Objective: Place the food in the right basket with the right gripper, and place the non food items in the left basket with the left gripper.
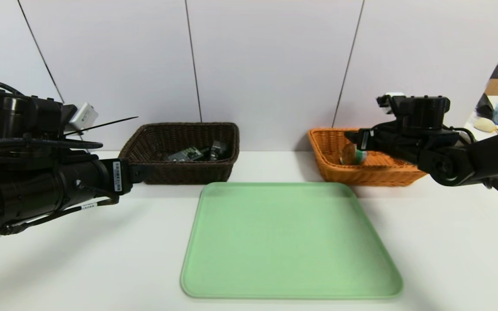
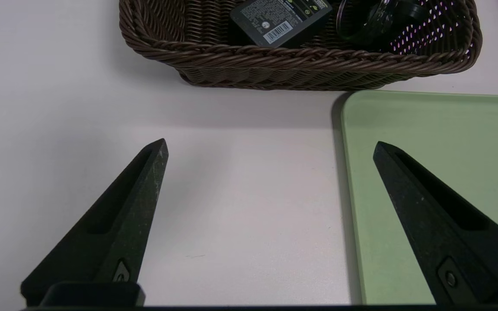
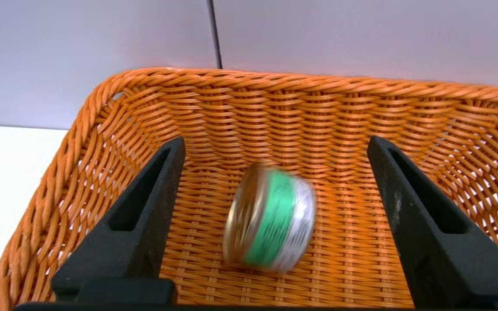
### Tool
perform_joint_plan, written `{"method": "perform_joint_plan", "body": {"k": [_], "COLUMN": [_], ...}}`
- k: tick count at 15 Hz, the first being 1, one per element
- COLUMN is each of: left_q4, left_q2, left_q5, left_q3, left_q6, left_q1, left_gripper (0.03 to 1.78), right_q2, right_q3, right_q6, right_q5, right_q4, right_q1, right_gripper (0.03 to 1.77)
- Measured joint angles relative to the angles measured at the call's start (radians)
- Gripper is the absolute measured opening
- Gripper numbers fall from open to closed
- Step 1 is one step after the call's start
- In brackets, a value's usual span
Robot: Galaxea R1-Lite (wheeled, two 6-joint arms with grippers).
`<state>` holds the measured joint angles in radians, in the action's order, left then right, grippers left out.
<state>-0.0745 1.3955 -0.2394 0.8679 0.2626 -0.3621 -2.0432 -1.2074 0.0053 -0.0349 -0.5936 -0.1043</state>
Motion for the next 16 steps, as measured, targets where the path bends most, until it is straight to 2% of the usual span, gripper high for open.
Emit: {"method": "perform_joint_plan", "body": {"k": [3, 6, 9, 13, 16], "left_q4": [0.006, 0.04, 0.162, 0.255, 0.254], "left_q2": [-0.005, -0.009, -0.027, -0.078, -0.106], "left_q5": [0.0, 0.0, 0.0, -0.03, -0.036], "left_q3": [0.006, 0.03, 0.1, 0.139, 0.142], "left_q6": [-0.016, -0.054, -0.057, -0.056, -0.055], "left_q1": [0.0, 0.0, 0.0, 0.011, 0.08], "left_gripper": [1.69, 1.69, 1.69, 1.69, 1.69], "right_q2": [0.049, 0.151, 0.251, 0.365, 0.444], "right_q3": [0.002, -0.007, -0.019, -0.018, -0.008], "right_q6": [-0.03, -0.045, -0.048, -0.052, -0.052], "right_q5": [0.0, 0.002, -0.004, -0.007, -0.01], "right_q4": [0.093, 0.36, 0.584, 0.76, 0.888], "right_q1": [-0.008, -0.02, -0.034, -0.039, -0.043], "right_gripper": [1.54, 1.6, 1.63, 1.66, 1.68]}}
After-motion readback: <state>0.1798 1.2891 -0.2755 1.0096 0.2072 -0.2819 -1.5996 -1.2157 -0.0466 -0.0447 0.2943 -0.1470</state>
